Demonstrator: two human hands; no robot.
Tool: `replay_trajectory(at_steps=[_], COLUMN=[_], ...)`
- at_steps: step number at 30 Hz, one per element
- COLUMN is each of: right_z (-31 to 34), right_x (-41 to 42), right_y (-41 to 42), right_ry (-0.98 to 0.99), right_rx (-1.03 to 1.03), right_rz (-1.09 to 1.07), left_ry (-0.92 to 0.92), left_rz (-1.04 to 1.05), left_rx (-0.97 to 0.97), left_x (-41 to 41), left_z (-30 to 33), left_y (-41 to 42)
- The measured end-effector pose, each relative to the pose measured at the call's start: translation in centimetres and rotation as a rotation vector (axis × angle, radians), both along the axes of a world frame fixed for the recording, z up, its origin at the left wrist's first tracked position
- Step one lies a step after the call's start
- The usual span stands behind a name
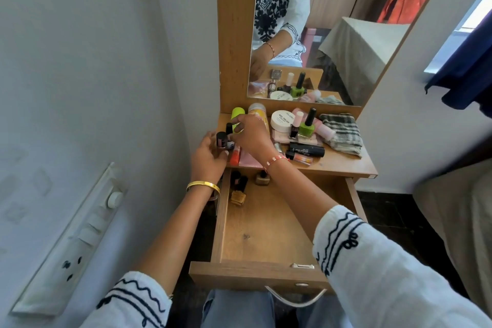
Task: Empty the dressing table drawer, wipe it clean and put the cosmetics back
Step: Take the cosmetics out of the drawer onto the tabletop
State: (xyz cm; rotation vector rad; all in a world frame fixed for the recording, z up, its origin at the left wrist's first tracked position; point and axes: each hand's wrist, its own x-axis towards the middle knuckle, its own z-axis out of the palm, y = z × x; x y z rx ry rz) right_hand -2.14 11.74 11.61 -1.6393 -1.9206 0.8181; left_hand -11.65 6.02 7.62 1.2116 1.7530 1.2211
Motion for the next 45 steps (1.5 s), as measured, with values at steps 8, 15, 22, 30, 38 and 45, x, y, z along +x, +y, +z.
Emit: replay_trajectory(at_steps=[8, 15, 22, 30, 38, 45], right_z=[-0.9, -7.6, -10.3, -10.0, -10.6, -10.5], right_x=[3.5, 6.4, 6.9, 6.1, 5.8, 6.7], right_y=[-7.7, -9.4, -6.4, -4.5, -4.5, -5.2], right_ry=[0.128, 0.002, -0.070, 0.089, 0.329, 0.470], right_rx=[0.168, -0.117, -0.193, -0.204, -0.196, -0.259], right_rz=[-0.057, -0.106, -0.242, -0.280, -0.394, -0.380], left_ry=[-0.037, -0.001, 0.130, 0.244, 0.259, 0.249], left_rz=[0.276, 0.098, -0.142, -0.177, -0.202, -0.199], left_rx=[0.257, 0.083, -0.189, -0.225, -0.200, -0.155], left_x=[1.8, 4.5, 5.7, 5.5, 5.4, 5.2], left_z=[-1.6, -4.1, -5.4, -6.3, -6.4, -6.3], left_y=[-4.8, -7.7, -5.8, -5.4, -5.2, -5.4])
